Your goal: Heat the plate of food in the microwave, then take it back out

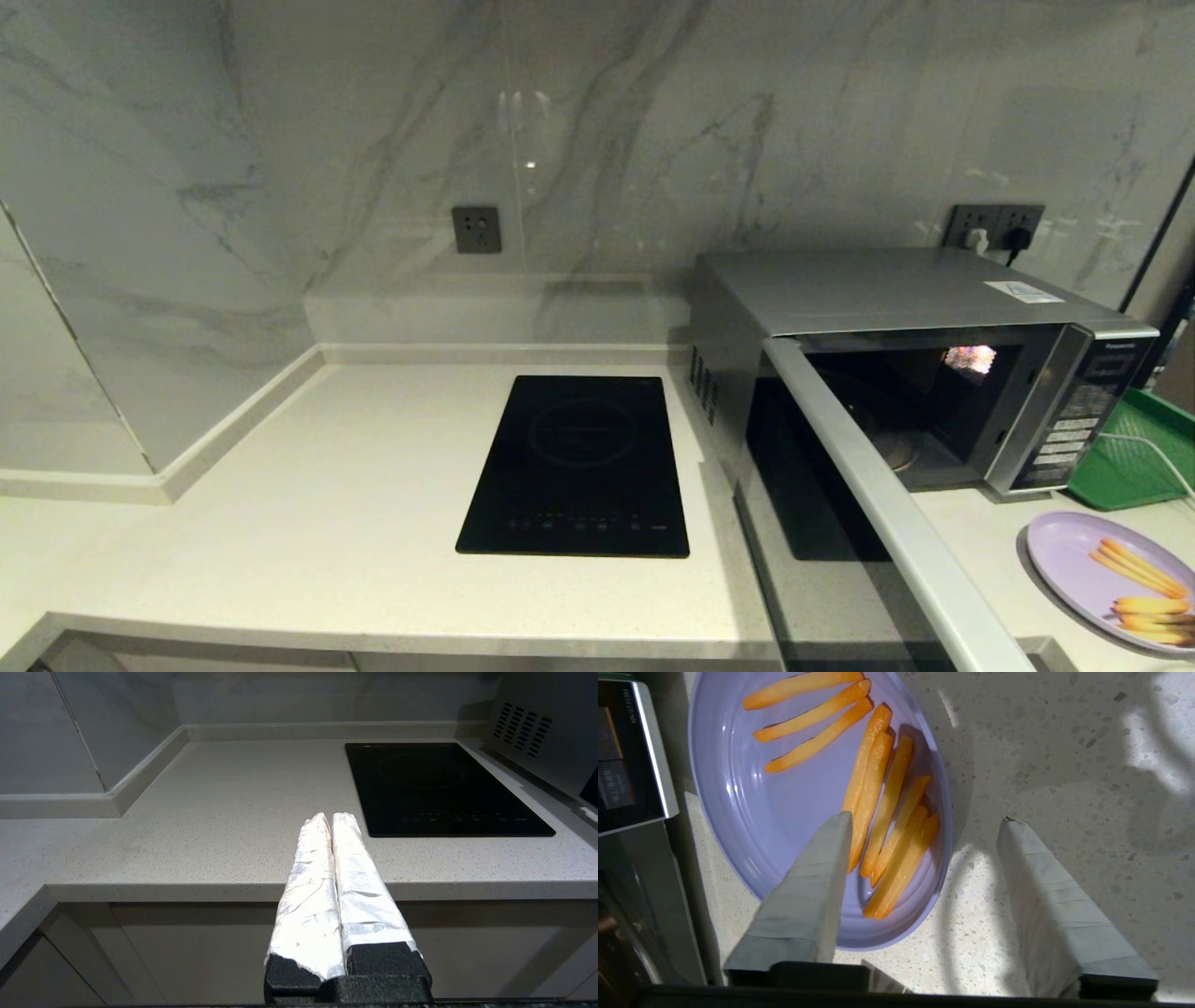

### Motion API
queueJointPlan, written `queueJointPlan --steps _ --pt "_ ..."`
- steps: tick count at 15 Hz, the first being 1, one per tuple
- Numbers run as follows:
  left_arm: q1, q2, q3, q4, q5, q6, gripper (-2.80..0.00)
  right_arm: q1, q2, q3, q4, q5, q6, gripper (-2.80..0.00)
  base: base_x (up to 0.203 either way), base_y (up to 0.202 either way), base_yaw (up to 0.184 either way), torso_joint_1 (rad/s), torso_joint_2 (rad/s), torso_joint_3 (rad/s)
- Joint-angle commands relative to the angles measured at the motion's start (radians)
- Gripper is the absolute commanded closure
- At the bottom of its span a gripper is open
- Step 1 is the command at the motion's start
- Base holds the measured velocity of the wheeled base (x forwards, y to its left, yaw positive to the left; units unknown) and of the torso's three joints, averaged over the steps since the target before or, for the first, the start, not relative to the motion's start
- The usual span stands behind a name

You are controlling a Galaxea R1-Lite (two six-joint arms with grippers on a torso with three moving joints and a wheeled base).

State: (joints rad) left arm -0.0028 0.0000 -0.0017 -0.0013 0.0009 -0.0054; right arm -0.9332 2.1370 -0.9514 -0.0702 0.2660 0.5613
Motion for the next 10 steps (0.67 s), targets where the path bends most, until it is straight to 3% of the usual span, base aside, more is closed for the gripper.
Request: queueJointPlan --steps 1,3,6,7,10 --pt "0.001 0.0 0.0 0.0 0.001 -0.001 0.0 -0.001 -0.063 0.023 0.002 0.005 0.001 -2.8 0.0 0.0 0.0 0.0 0.0 0.0" --pt "0.0 0.0 0.0 0.0 0.001 -0.001 0.0 0.0 -0.162 0.064 0.009 0.033 -0.02 -2.8 0.0 0.0 0.0 0.0 0.0 0.0" --pt "0.0 0.0 0.0 0.0 0.001 -0.001 0.0 0.001 -0.369 0.108 0.119 0.156 -0.111 -2.8 0.0 0.0 0.0 0.0 0.0 0.0" --pt "0.0 0.0 0.0 0.0 0.001 -0.001 0.0 0.002 -0.432 0.11 0.187 0.201 -0.157 0.0 0.0 0.0 0.0 0.0 0.0 0.0" --pt "0.001 0.0 0.0 0.0 0.001 -0.001 0.0 0.027 -0.571 0.079 0.368 0.267 -0.229 0.0 0.0 0.0 0.0 0.0 0.0 0.0"
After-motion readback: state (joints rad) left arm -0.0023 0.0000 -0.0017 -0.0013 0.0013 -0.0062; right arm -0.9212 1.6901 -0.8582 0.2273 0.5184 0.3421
